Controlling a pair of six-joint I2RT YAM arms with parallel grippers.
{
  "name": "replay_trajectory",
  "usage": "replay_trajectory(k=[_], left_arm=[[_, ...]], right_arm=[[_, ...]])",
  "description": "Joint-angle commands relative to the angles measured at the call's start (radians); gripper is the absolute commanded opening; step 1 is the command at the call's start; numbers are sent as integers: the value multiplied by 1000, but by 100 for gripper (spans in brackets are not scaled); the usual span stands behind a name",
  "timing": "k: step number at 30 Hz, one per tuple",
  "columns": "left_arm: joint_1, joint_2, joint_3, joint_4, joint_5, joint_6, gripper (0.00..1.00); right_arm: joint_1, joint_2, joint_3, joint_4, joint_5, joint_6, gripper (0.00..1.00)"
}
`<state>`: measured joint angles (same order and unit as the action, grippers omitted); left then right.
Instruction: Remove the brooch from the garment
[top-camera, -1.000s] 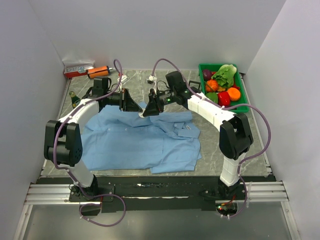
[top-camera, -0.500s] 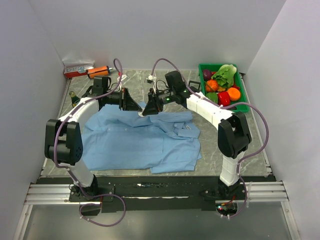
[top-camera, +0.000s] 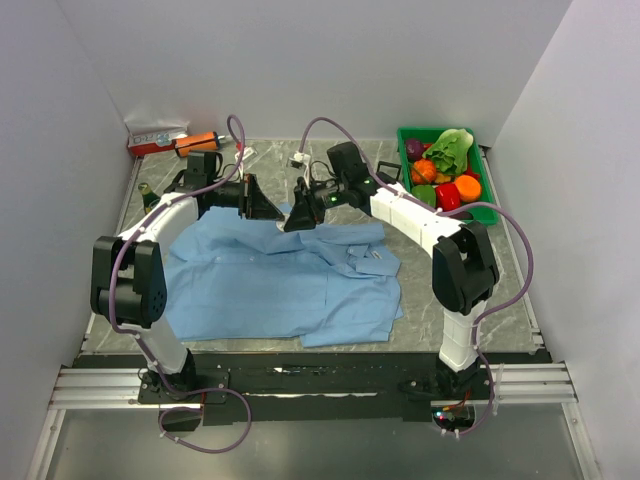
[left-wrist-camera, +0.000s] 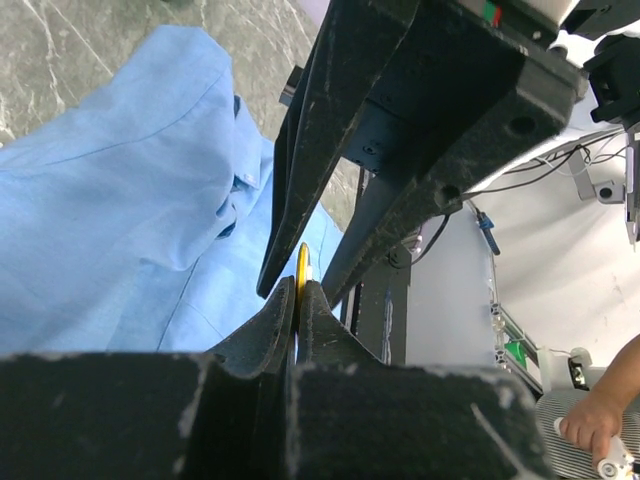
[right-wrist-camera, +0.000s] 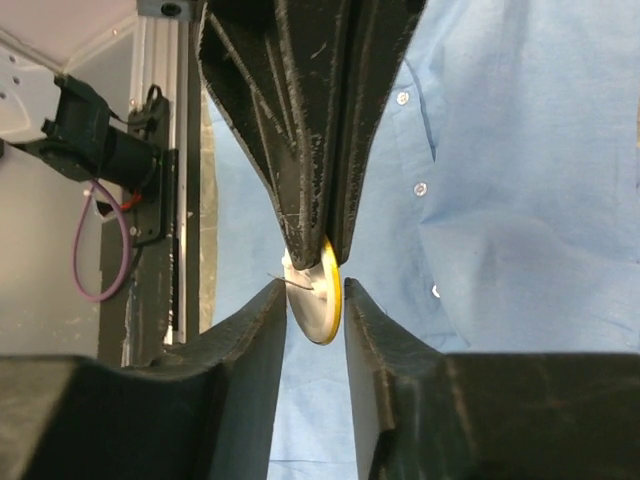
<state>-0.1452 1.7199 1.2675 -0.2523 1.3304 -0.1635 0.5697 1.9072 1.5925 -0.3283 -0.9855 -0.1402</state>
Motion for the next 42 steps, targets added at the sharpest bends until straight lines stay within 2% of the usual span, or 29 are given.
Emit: replay_trajectory(k=[1,6,9,16,29,42], left_arm=[[2,4,50,4,18,36,1],[4,21,98,-122,0,191,1],[2,26,113,-159,-3,232,1],[2,23,116,-165,0,240,1],[-5,23,113,-139,32,214,1],[-8,27,118,-108,41,180,1]], right_arm=[[6,-2,63,-64,-39,-116,44],[-28,0,95,-107,-131,-174,51],[-45,9,112,-111,-163,-168,52],[-44,16,90,-25,-163,-55,43],[-22,38,89,18,-124,10,44],[-10,47,93,15,-91,10,37]])
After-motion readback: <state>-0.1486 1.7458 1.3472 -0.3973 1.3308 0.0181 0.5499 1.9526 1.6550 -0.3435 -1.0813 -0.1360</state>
